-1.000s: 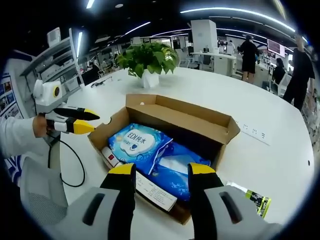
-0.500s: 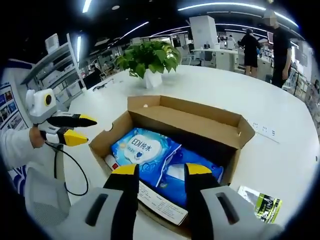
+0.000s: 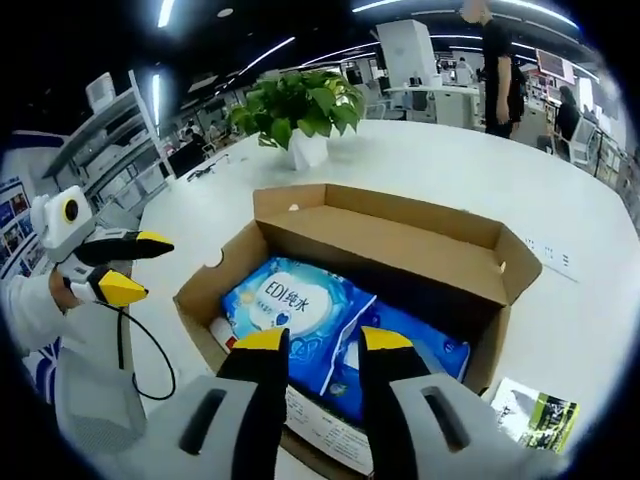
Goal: Operate the shoe box by opening the lid, removing the specified soft item, and placing it in the target area until the item is outside and the box remains undamaged.
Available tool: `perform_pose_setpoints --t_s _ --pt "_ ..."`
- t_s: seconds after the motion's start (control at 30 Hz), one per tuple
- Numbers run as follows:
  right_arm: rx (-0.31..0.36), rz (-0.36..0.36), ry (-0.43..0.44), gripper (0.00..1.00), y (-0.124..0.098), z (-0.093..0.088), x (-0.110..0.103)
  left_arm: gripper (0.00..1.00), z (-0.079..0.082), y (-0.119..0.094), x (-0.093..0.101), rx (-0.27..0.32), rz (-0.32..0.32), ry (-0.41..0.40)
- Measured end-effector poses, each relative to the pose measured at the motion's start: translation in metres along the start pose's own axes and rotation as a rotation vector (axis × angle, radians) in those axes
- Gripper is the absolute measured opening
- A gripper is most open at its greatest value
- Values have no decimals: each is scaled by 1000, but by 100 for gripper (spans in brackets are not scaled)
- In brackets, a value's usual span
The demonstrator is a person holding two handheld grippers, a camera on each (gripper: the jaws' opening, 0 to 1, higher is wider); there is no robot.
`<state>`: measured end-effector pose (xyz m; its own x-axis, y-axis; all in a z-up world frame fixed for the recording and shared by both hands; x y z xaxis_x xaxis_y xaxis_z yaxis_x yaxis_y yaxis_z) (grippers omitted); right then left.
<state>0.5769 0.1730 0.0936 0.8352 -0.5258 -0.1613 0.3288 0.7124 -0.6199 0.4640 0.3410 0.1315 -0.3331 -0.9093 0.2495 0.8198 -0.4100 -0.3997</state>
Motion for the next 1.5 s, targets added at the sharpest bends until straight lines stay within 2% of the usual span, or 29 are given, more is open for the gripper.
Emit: perform_pose_setpoints --t_s 0.27,0.67,0.8,0.83,1.5 --pt "-23 4 9 22 10 -4 2 43 5 -4 4 16 -10 35" --pt "-53 -21 89 14 28 -11 8 42 10 -10 4 24 -3 50" --pt "-65 -43 87 2 28 -13 10 42 11 -11 4 27 0 55" --pt "-68 -56 68 2 28 -13 11 42 11 -11 4 27 0 55" --pt "-109 -91 83 0 22 -11 16 41 9 -8 6 20 -1 59"
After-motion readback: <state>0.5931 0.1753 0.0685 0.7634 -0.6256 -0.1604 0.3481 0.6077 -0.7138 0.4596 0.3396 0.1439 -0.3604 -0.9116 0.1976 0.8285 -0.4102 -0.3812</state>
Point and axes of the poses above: the point that each gripper's makers call its tool centre point, and the gripper's own axes: y roughly forward along the fingers, x roughly to its right, z roughly out of its top, the point moved 5 cm from there along -y, roughly backward along the fingers, and after that the axes turned 7 degrees about -y, right-handed, at the moved point
